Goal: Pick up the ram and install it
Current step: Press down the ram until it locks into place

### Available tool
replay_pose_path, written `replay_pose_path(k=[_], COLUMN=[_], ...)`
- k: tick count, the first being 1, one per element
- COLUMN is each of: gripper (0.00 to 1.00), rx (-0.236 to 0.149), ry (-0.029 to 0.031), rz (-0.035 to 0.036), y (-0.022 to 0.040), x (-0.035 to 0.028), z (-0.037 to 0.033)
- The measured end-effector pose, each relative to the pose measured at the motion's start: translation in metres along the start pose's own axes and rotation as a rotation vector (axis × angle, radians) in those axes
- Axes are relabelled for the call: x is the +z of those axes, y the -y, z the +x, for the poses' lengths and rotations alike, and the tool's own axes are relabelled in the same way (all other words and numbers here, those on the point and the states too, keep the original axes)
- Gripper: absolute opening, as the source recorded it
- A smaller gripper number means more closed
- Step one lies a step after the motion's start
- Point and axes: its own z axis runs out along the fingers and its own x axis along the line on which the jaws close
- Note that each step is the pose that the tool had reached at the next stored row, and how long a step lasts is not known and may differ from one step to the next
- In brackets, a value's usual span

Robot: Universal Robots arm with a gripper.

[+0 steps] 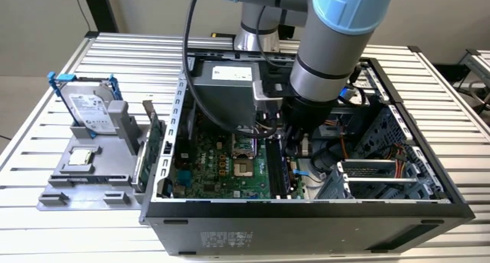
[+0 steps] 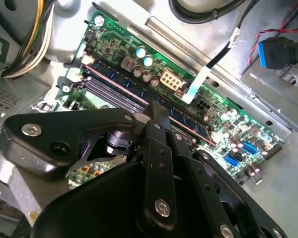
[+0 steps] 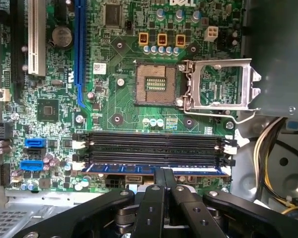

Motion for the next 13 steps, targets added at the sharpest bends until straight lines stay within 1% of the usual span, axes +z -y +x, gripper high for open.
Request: replay_pose_path(k=[5,8,10,11,12,13], gripper=[0.0,0.0,0.0,0.0,0.0,0.0], rx=[0.0,0.0,0.0,0.0,0.0,0.0], ry=[-0.0001,-0.0022,-0.0026,-0.0054,-0.0062,-0.0064], rz=[0.0,-0.0006,-0.0007,-0.0015,-0.0017,-0.0017], y=[0.0002,0.0002,0.0003,0.0004,0.0004,0.0004], x=[0.0091,0.0138,0.0172,0.0175,0.0171,0.0147], z=[0.0007,0.0012,0.0012,0.0007,0.0006,0.0003])
